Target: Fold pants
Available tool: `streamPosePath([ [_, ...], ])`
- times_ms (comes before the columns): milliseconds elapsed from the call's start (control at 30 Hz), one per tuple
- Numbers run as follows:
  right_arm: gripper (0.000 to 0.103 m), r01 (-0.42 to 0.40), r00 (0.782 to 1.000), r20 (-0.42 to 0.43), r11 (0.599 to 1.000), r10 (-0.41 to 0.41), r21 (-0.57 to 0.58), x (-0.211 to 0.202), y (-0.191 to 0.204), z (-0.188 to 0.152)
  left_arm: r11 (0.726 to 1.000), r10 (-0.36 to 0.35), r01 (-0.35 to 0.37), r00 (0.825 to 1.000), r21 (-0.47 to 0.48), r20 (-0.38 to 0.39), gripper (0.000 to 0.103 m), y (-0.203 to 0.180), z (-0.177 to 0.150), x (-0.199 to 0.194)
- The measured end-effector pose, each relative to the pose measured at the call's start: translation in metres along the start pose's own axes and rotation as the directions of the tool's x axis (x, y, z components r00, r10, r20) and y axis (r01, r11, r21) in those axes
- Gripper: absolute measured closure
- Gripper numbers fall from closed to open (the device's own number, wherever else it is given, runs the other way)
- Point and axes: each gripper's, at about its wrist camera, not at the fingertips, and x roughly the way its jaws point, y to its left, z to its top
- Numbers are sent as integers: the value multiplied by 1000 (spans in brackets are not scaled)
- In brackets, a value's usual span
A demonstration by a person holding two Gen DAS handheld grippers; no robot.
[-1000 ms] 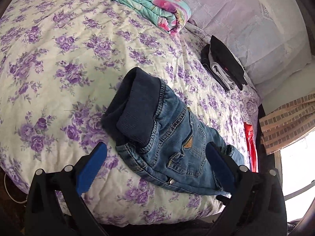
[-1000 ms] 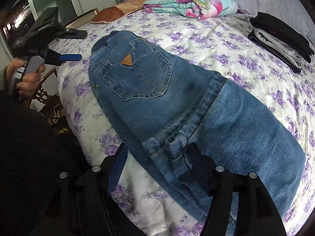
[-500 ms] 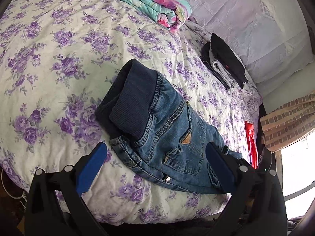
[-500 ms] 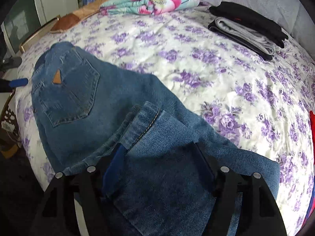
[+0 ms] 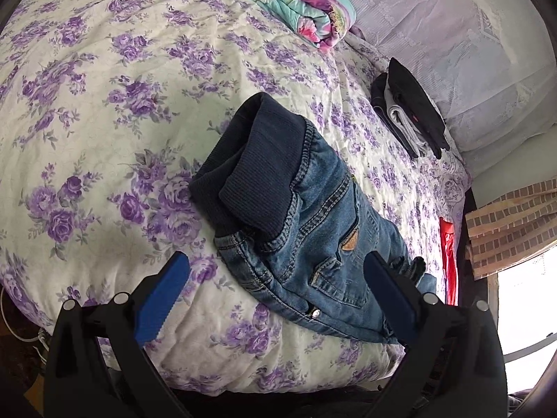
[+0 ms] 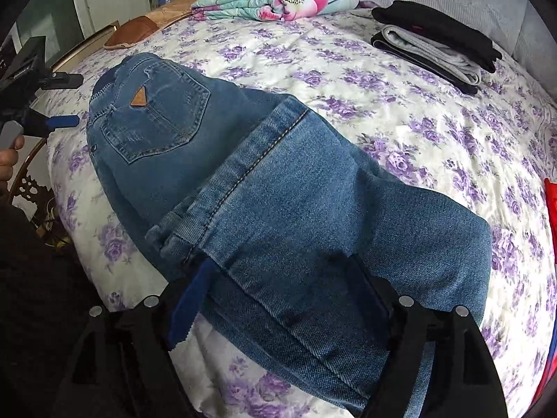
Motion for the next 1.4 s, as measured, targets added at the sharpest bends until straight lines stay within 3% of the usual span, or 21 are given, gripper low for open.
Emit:
streamPosePath([
  [67,23,-40,999,15,998,39,42,-13,-7,6,1000,-1,1,1000,1,-1,5,1,1,1],
  [167,22,-94,978,196,991,73,98,-48,-16,12,1000,-11,11,1000,-13,-4,5,3,3,4],
  [233,18,-76,967,252,990,44,116,-54,-18,22,999,-26,26,1000,-28,-6,5,4,3,6],
  [300,12,-55,983,181,989,30,135,-31,-19,30,999,-37,37,999,-38,-3,5,6,6,11],
  [367,11,-51,998,-26,988,55,149,16,-17,28,997,-40,40,999,-59,-2,5,11,10,17],
  [500,10,-36,999,-9,991,38,132,12,-12,30,992,-69,71,997,-105,24,5,23,20,24],
  [600,10,-65,990,132,986,45,153,-22,-17,31,981,-106,114,993,-155,59,5,33,29,27],
  [667,9,-40,983,185,989,13,145,-35,-20,30,977,-124,135,989,-166,74,5,35,35,29],
  [800,7,41,994,96,986,-57,162,-11,-29,39,987,-104,113,991,-113,82,13,26,42,34],
  [867,3,67,997,-42,982,-61,178,21,-31,36,992,-81,88,993,-86,87,16,22,40,34],
  [900,3,99,994,-57,985,-92,142,28,-27,36,994,-72,79,993,-79,90,20,22,39,34],
  [1000,3,116,993,-53,985,-110,128,24,-22,36,992,-85,92,992,-83,94,21,28,35,33],
  [1200,4,51,997,43,963,-65,263,-8,-38,28,989,-117,124,990,-86,83,20,36,28,33],
  [1400,4,79,993,56,950,-100,302,-17,-47,20,985,-152,158,984,-62,93,21,32,19,34],
])
